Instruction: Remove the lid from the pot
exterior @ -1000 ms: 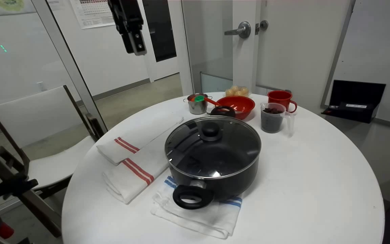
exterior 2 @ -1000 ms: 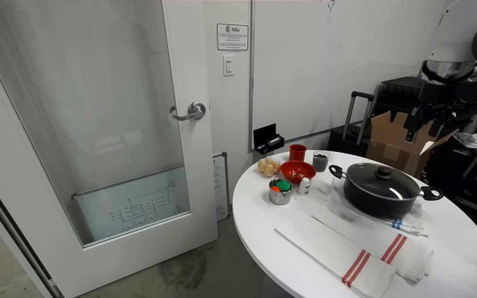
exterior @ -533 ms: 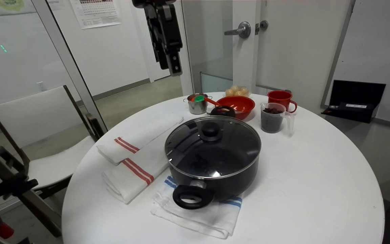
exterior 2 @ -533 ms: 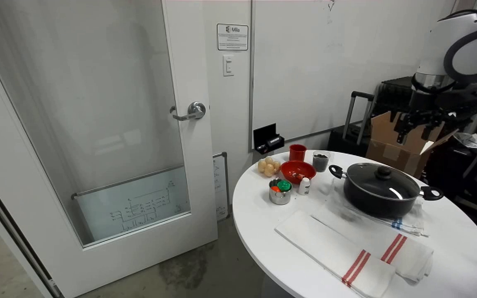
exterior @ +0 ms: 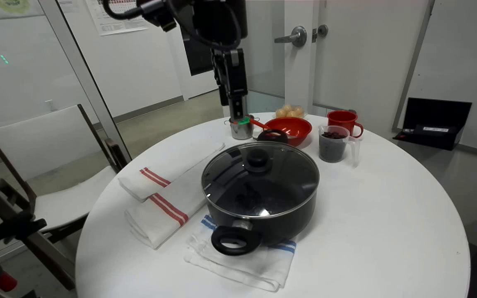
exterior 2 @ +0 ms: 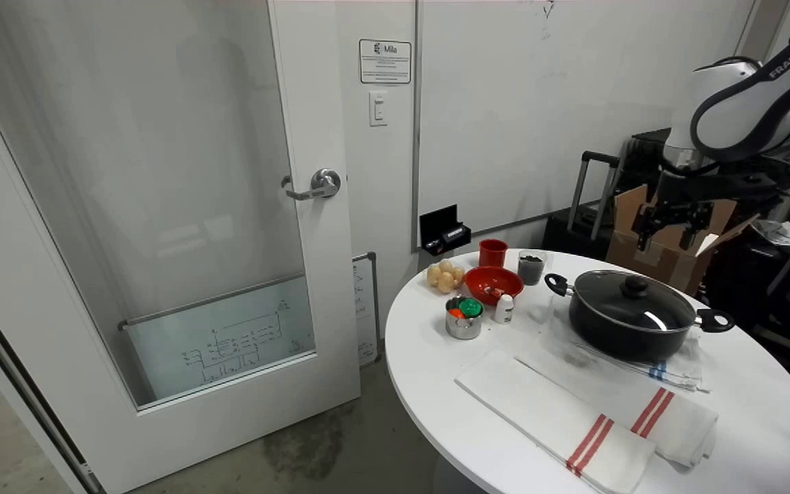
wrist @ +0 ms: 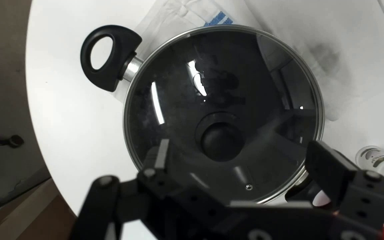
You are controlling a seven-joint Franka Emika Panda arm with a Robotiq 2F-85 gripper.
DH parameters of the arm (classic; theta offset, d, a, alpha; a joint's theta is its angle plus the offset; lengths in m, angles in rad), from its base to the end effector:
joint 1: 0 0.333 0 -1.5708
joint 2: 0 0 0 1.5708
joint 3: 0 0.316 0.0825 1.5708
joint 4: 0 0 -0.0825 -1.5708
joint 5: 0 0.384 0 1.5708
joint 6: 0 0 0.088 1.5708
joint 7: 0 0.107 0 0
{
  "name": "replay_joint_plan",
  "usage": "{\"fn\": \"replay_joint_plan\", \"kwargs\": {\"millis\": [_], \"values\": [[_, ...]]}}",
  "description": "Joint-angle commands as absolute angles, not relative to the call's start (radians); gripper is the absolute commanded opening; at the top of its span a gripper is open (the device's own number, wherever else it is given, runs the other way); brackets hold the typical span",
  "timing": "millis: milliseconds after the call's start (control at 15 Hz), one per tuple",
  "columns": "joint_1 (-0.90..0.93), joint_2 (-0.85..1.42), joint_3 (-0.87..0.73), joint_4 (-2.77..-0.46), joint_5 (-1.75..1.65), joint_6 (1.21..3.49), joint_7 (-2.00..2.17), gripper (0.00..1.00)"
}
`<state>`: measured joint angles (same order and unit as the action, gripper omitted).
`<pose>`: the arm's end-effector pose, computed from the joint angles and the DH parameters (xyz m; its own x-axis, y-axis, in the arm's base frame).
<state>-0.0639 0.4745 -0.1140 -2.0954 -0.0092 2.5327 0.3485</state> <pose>0.5701 -0.1026 0.1896 0.8738 -0.4860 -0.0134 -0.4843 -0.8725 0.0655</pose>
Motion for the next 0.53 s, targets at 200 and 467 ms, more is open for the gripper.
{"fn": "replay_joint_plan", "kwargs": {"millis": [200,467], "values": [[-0.074,0.627,-0.124,-1.946,0.036,2.515,0.323,1.0],[-0.089,0.687,-0.12,-1.89,0.052,2.508,0.313,1.0]]}}
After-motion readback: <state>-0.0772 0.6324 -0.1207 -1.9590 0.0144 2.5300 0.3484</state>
